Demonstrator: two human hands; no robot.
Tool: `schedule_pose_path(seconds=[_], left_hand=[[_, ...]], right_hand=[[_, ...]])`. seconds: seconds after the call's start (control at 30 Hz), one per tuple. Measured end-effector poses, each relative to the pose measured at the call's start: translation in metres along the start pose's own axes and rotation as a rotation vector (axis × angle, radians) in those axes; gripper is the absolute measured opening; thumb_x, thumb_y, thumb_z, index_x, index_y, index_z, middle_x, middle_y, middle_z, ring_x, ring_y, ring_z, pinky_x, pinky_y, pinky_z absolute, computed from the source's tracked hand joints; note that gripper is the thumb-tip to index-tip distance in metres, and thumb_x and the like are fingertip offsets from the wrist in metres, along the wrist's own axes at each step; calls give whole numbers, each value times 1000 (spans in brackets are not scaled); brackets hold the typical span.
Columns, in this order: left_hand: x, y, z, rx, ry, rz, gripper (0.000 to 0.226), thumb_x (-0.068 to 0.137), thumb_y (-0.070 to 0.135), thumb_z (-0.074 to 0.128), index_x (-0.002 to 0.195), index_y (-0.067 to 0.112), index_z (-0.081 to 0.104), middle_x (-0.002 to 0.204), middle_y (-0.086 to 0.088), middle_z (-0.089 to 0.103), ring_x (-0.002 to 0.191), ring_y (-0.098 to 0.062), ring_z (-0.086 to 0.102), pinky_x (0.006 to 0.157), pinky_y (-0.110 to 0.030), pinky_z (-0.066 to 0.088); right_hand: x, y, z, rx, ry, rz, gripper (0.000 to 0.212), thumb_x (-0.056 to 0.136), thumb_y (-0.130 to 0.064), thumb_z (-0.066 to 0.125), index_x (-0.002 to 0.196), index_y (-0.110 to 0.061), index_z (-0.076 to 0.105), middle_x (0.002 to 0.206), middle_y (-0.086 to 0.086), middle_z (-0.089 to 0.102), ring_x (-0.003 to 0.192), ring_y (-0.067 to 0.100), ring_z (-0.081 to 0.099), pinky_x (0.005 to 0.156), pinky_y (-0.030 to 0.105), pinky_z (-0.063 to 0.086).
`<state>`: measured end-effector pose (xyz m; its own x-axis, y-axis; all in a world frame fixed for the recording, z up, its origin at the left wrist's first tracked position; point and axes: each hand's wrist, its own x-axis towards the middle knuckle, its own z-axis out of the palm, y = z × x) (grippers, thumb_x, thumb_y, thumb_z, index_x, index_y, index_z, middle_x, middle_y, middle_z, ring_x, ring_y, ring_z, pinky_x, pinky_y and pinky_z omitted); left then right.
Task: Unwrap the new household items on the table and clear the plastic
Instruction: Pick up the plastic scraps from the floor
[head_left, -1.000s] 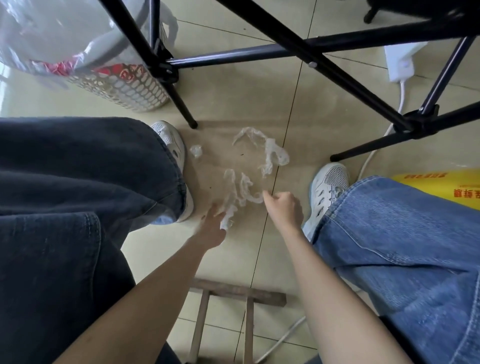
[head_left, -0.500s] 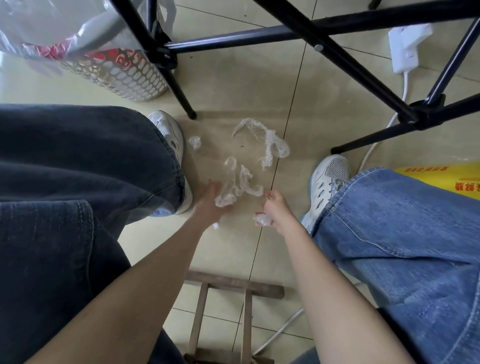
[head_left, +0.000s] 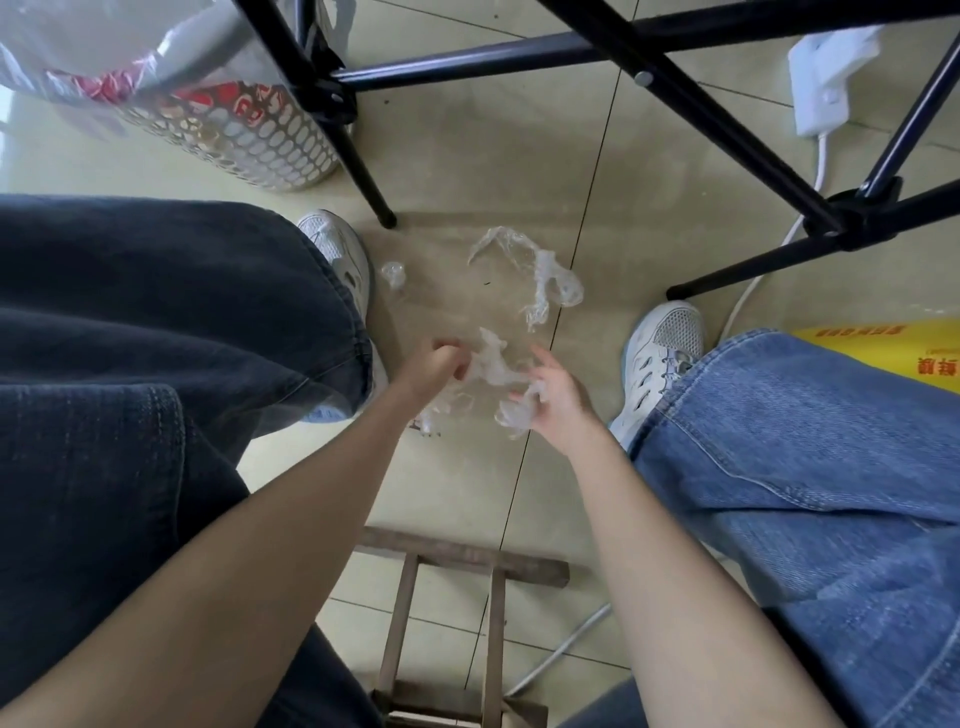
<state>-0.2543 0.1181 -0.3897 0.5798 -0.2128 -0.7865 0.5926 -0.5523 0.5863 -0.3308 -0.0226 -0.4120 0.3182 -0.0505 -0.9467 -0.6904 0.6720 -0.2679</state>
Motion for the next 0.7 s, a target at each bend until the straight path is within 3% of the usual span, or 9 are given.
schedule_pose_path(seconds=[0.07,0.13,0.17,0.23,0.33,0.4,0.47,0.57,0.7], left_hand=[[-3,8,12,-14,-103,-55,33,80,1,47,51,14,37,55,0,35,49,-12,32,55,-29,25],[-3,10,30,-128,-132,-91,16,78,5,50,65,12,45,62,-2,42,54,-12,38,51,-25,30],[-4,12,36,-174,-125,-107,10,77,5,55,78,11,47,68,-2,46,58,-11,43,51,-21,36],[-3,7,45,-111,-97,-32,33,73,14,64,98,11,43,80,0,50,68,-11,49,52,-15,45],[7,-10,44,360,-76,177,51,61,52,51,100,19,59,106,3,54,102,-18,50,89,-32,43],[8,-10,38,298,-93,158,43,60,50,53,95,30,68,121,3,50,119,-17,43,104,-37,34],[11,-13,31,198,-68,122,46,62,41,54,105,33,68,131,0,45,125,-17,43,109,-36,33],[21,-26,26,437,-61,187,61,81,18,55,140,29,44,152,-5,21,136,-25,33,107,-46,37],[26,-22,44,981,-248,355,78,89,15,58,150,38,16,160,-4,-8,141,-32,23,106,-46,36]], right_hand=[[-3,-3,10,99,-50,59,34,103,-33,40,132,-23,54,92,2,69,84,25,65,75,39,50],[-3,-4,15,102,-83,67,37,99,-47,44,117,-21,62,90,5,72,77,22,68,73,35,51],[-1,-4,15,121,-96,49,36,98,-48,45,105,-21,67,86,4,73,74,20,69,71,33,53],[-3,-5,15,149,-133,20,40,99,-43,45,79,-21,72,79,3,72,69,17,69,66,32,53],[-3,-5,14,115,-106,-27,15,99,-22,51,90,-21,63,86,6,70,68,17,67,55,29,52],[-1,-6,12,98,25,-66,8,95,-13,57,96,-21,57,91,11,68,63,20,64,46,26,49],[-2,-8,6,48,163,-85,10,93,-13,61,88,-20,56,86,10,64,50,17,55,37,18,40],[-4,-11,-13,-91,357,-78,21,92,-27,65,78,-17,53,75,1,57,31,6,39,29,13,25],[-5,-20,-25,-179,485,-84,35,84,-39,72,68,-16,52,69,-1,54,51,13,41,41,23,33]])
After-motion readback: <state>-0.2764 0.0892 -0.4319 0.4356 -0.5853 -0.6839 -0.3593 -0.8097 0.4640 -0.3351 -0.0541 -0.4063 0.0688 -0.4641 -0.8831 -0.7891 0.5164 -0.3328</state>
